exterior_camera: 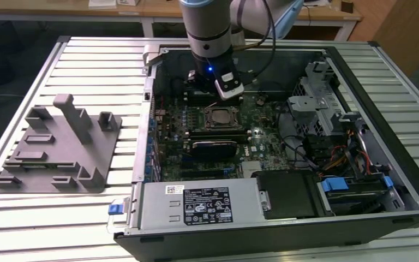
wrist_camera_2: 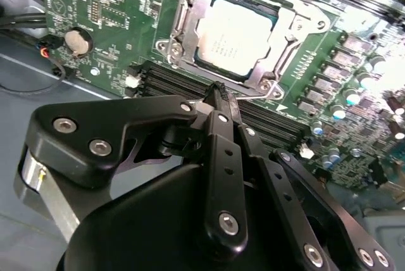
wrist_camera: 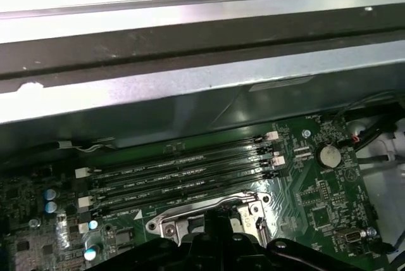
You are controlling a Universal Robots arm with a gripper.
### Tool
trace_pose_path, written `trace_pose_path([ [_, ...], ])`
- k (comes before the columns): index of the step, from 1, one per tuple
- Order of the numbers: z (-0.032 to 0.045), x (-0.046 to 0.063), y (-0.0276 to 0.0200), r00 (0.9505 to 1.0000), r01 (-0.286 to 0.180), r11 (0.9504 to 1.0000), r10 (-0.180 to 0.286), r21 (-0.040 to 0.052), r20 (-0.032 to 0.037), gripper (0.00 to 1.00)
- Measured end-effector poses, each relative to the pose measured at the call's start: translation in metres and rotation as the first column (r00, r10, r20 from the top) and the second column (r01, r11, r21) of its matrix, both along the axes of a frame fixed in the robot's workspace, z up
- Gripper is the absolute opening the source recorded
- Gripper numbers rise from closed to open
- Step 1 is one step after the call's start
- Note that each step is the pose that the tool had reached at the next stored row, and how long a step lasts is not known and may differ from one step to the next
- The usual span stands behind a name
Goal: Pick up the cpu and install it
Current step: 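Install the first cpu locking lever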
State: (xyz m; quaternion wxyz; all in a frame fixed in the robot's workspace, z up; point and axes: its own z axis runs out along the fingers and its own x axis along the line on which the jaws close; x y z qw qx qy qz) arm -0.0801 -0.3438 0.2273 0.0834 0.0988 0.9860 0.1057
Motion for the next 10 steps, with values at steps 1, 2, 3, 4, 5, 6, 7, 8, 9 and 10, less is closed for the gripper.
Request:
trace_pose_path([
  [1,-0.0004,0.0,0.0,1.0,0.0,1.0,0.0,0.0005,0.0048,0.11],
  [2,-0.0009,0.0,0.0,1.0,0.0,1.0,0.0,0.0007,0.009,0.11],
  [3,-0.0015,0.0001,0.0,0.9999,0.001,1.0,-0.001,0.0007,0.0115,0.11],
  [4,-0.0019,0.0001,-0.0001,0.9999,0.008,1.0,-0.008,0.0007,0.0117,0.11],
  [5,-0.0024,0.0001,0.0,0.9997,0.021,0.9998,-0.021,0.0005,0.0116,0.11],
  [6,-0.0028,0.0001,0.0,0.9993,0.036,0.9993,-0.036,0.0005,0.0116,0.11],
  [7,-0.0031,0.0001,0.0,0.9987,0.049,0.9988,-0.049,0.0005,0.0116,0.11],
  [8,-0.0034,0.0001,0.0001,0.998,0.062,0.9981,-0.062,0.0006,0.0117,0.11],
  [9,-0.0038,0.0001,0.0002,0.9972,0.073,0.9973,-0.073,0.0007,0.0118,0.11],
  [10,-0.0041,0.0001,0.0004,0.9963,0.085,0.9964,-0.085,0.0007,0.0118,0.11],
])
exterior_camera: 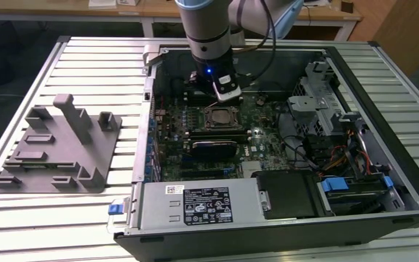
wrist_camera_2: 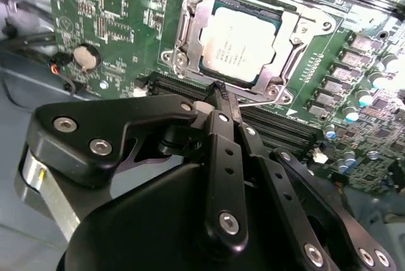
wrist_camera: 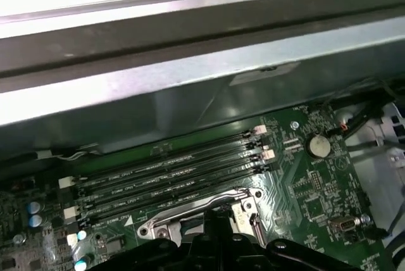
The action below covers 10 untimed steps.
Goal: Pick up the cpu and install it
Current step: 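Install the first cpu locking lever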
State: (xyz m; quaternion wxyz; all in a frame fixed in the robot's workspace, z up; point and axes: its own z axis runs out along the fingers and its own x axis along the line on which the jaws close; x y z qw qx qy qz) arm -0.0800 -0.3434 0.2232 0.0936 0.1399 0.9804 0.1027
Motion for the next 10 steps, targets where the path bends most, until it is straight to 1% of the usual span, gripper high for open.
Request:
trace_pose_path([
  [3,-0.0007,0.0,0.0015,0.9997,0.023,0.9997,-0.023,-0.0001,-0.0002,0.11],
  [10,-0.0021,0.0,0.0118,0.9994,0.034,0.9994,-0.034,0.0,0.0,0.11],
])
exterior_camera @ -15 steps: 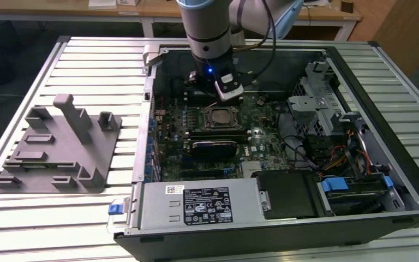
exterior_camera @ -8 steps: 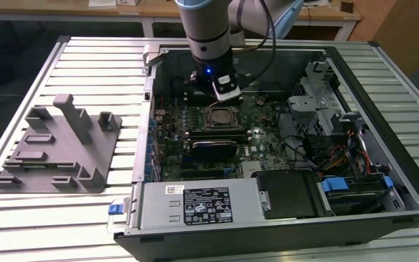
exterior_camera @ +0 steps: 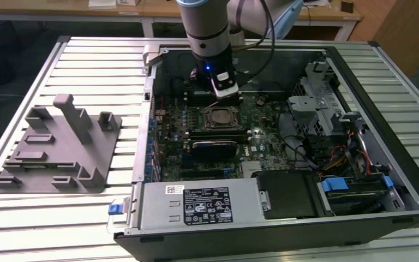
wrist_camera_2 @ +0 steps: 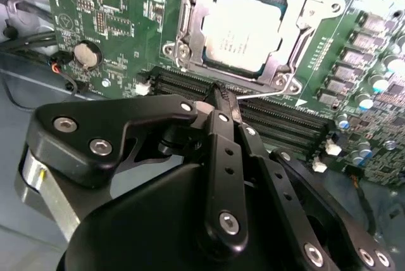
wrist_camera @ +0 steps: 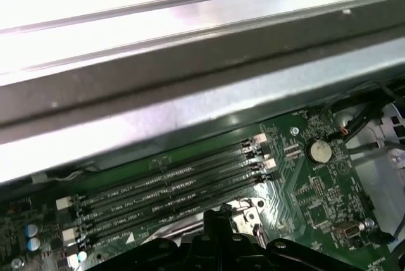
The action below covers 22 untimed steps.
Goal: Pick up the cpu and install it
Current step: 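Install the first cpu locking lever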
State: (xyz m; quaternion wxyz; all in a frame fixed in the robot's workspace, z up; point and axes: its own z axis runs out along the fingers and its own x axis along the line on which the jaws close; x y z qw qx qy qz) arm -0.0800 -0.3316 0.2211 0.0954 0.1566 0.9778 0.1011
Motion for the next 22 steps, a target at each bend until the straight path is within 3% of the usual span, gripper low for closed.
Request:
trace_pose_path([
  [10,-0.0077,0.001,0.0025,0.9997,0.025,0.9997,-0.025,-0.0001,-0.0001,0.11],
  [16,-0.011,0.002,0.0088,0.9996,0.029,0.9996,-0.029,0.0001,0.0001,0.11],
  [22,-0.0156,0.002,0.0093,0.9996,0.028,0.9996,-0.028,0.0,0.0002,0.11],
])
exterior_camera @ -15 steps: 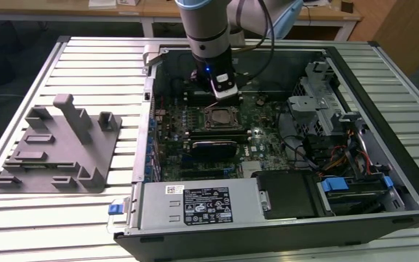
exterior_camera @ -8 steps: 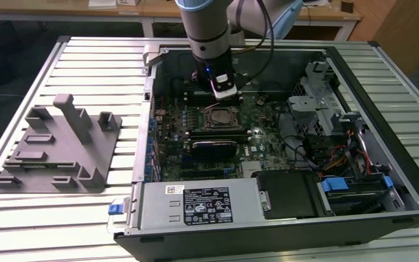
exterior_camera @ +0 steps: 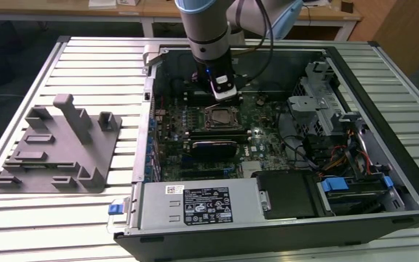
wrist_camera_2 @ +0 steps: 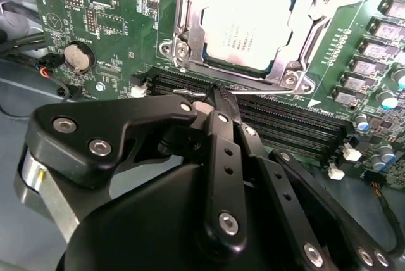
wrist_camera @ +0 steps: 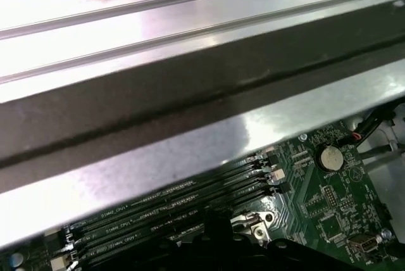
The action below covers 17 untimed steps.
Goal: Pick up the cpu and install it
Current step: 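Install the first cpu locking lever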
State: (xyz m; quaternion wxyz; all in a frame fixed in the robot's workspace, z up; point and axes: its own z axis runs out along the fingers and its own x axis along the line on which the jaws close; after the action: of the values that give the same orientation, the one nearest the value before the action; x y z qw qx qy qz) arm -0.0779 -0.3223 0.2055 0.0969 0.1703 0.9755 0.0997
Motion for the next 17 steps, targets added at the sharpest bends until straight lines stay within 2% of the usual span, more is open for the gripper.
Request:
trace_pose_path([
  [17,-0.0068,0.0,0.0011,1.0,0.003,1.0,-0.003,0.0038,0.0007,0.11],
])
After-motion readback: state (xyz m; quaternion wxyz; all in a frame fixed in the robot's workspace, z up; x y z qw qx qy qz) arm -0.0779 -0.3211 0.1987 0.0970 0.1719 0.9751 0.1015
